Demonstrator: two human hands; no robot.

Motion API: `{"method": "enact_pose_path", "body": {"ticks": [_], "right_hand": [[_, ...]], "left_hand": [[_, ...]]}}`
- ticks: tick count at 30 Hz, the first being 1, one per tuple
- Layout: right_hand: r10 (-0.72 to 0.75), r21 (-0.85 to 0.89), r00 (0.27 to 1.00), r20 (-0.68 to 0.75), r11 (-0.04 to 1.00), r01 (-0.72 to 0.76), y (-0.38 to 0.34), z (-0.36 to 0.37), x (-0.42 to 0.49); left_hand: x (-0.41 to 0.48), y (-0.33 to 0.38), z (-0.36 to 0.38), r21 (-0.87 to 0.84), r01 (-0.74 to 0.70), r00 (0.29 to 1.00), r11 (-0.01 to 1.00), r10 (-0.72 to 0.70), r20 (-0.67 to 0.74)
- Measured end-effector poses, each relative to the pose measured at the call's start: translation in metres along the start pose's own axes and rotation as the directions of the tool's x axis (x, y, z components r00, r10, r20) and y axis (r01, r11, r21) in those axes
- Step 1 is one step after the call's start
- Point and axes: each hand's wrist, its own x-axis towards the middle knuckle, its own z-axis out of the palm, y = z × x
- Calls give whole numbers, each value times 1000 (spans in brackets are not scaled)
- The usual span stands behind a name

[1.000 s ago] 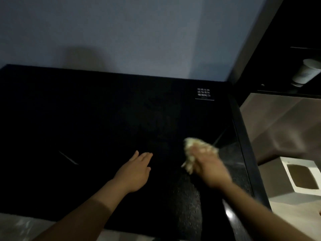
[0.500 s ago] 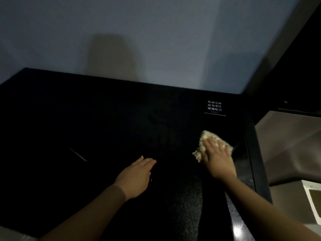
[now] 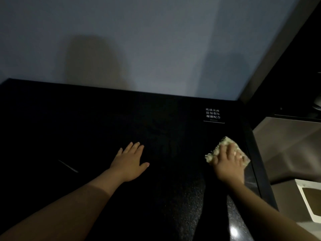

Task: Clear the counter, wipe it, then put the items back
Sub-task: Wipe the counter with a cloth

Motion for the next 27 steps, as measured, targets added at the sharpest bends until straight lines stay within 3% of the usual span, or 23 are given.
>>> {"method": "enact_pose_path", "body": {"ticks": [2,4,6,8,10,12,13,15,17,19,21,23,25,26,27], "right_hand": [[-258,-74,966,-31,964,255,-32,23,-24],[-547,-144,836,26,826,545,-53,48,-46],[-599,-162,784,163,768,620,-51,32,-39],[-529,-164,841,113,825,541,-27,12,-5],[-204,-71,976,78,975,209,-7,-4,26],[29,13,999,42,999,-30,-20,-8,40],[24,13,999,23,1000,-25,-39,-3,39],[-272,-29,962,-7,962,271,-82,19,18],[-584,-102,811,23,806,583,-108,38,-5],[-654,-114,740,156,733,671,-104,34,0],[-621,-134,771,144,760,636,-80,18,37],[-424,-121,904,49,896,427,-54,1,77],[-190,-46,981,39,980,192,-52,-3,90],[-153,-22,988,16,988,153,-64,2,84],[-222,-10,975,-14,975,222,-78,11,71]], "left_hand": [[8,-2,-2,9,0,1000,1000,0,0],[17,-2,-4,22,-9,1000,1000,9,4],[24,-1,-7,34,-20,1000,999,19,9],[30,2,-11,36,-29,1000,999,29,7],[36,4,-15,29,-36,999,999,36,-2],[44,5,-22,15,-26,999,1000,26,-20],[48,4,-26,9,-15,1000,1000,15,-26],[58,2,-32,-16,15,1000,1000,-15,-21],[69,2,-36,-50,57,998,997,-57,1],[77,5,-39,-68,81,997,994,-80,20],[82,6,-41,-60,70,997,996,-68,31],[84,6,-46,-61,54,998,997,-52,40],[86,6,-52,-65,36,998,997,-33,49],[87,6,-55,-65,29,998,997,-25,58],[90,8,-58,-64,25,998,998,-21,66]]}}
